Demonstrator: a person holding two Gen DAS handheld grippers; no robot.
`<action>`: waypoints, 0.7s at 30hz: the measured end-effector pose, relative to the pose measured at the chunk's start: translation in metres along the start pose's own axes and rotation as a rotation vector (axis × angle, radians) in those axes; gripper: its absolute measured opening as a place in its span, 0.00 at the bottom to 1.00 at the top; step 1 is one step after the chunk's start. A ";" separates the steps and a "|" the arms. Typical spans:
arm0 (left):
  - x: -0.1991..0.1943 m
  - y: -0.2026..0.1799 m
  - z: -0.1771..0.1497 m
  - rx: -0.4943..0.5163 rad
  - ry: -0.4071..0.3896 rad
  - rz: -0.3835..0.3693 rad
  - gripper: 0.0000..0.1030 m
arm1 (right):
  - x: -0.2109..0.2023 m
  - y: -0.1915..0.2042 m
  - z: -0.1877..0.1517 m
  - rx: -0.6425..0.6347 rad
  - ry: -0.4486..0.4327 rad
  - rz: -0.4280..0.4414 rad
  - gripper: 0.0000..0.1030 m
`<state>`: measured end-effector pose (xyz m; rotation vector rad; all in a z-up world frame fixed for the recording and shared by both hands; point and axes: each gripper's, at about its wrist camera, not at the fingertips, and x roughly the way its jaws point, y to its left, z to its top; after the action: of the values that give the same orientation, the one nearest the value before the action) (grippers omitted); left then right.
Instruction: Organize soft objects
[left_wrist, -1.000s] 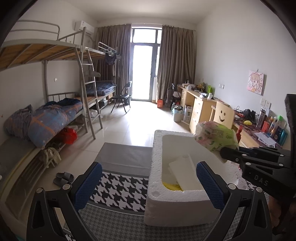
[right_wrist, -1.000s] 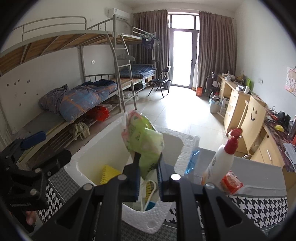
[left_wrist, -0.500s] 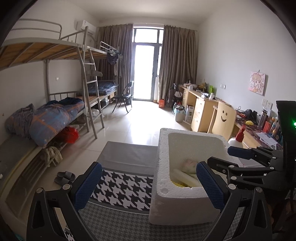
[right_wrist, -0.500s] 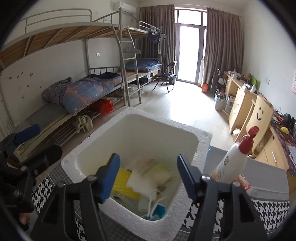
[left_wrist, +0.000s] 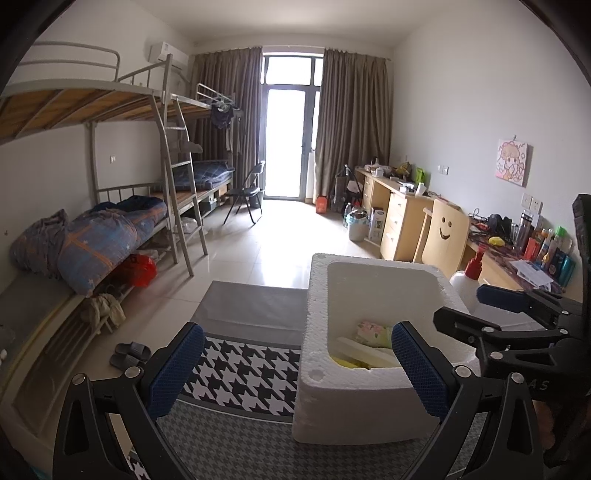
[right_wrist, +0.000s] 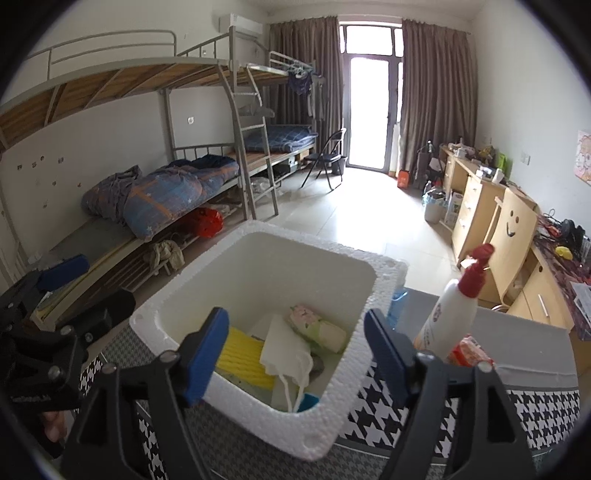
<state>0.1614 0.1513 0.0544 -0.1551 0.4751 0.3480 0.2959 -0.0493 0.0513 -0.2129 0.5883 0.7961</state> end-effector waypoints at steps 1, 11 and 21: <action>-0.001 0.000 0.000 -0.008 0.000 -0.008 0.99 | -0.002 -0.001 0.000 0.005 -0.003 -0.002 0.79; -0.019 -0.010 -0.004 0.000 -0.027 0.001 0.99 | -0.025 -0.004 -0.006 0.027 -0.064 -0.037 0.88; -0.038 -0.029 -0.007 0.037 -0.057 0.011 0.99 | -0.043 -0.008 -0.018 0.029 -0.087 -0.035 0.90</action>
<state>0.1374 0.1121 0.0681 -0.1067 0.4255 0.3538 0.2707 -0.0880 0.0611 -0.1607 0.5127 0.7583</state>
